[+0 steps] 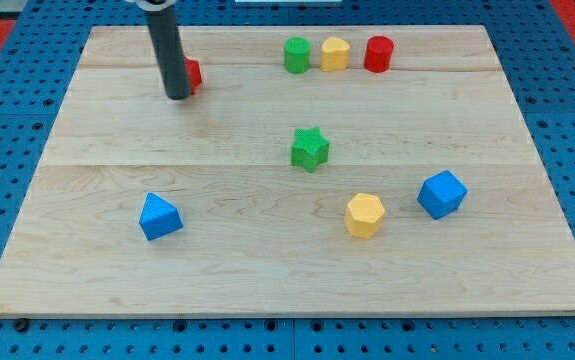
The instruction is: Move the red star to the left of the green circle
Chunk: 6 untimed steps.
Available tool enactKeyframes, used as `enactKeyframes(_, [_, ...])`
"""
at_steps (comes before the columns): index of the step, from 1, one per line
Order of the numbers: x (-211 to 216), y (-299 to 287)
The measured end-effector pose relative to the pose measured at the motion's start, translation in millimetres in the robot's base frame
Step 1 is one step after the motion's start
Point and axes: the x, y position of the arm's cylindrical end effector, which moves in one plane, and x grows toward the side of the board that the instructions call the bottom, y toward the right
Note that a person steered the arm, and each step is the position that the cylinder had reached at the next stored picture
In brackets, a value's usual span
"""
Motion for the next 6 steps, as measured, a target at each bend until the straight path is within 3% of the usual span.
enactKeyframes(2, [-9,-28])
enactKeyframes(4, [-17,52])
enactKeyframes(5, [-22,68])
enactKeyframes(6, [-22,42])
